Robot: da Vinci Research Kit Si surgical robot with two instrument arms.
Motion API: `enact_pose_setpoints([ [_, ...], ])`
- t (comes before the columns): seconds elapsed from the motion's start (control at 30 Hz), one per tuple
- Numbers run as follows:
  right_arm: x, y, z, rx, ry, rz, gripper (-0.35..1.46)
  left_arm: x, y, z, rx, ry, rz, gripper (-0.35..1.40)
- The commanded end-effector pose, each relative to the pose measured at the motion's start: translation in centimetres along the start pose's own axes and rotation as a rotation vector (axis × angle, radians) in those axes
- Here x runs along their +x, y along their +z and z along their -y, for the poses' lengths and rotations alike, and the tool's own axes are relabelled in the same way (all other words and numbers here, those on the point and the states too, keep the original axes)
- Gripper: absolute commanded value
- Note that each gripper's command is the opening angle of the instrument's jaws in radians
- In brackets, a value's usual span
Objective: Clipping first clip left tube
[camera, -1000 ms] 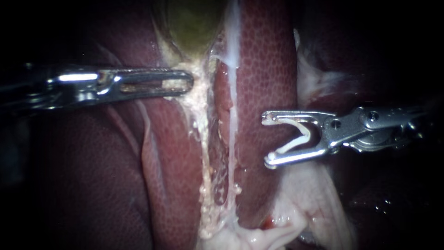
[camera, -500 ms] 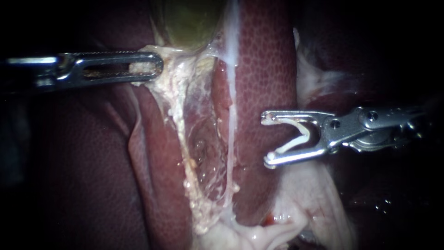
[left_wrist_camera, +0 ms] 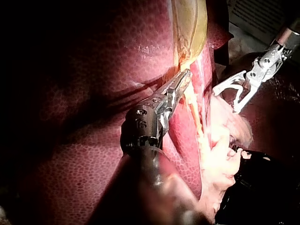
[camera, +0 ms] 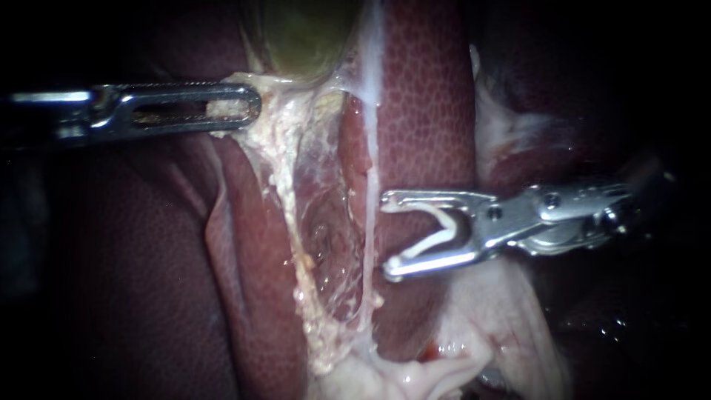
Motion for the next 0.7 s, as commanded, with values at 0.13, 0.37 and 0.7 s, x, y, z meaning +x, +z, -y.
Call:
enact_pose_setpoints([
  [0.13, -0.22, 0.34, -0.02, 0.021, 0.017, 0.018, 0.6, 0.0, 0.01, -0.01, 0.0, 0.001, 0.0, -0.35],
  [0.37, -0.45, 0.67, -0.05, 0.039, 0.036, 0.033, 0.6, 0.0, 0.01, -0.01, -0.001, 0.0, 0.0, -0.35],
  [0.7, -0.51, 0.81, -0.02, 0.061, 0.07, 0.035, 0.6, 0.0, 0.02, -0.01, -0.001, 0.001, 0.0, -0.35],
])
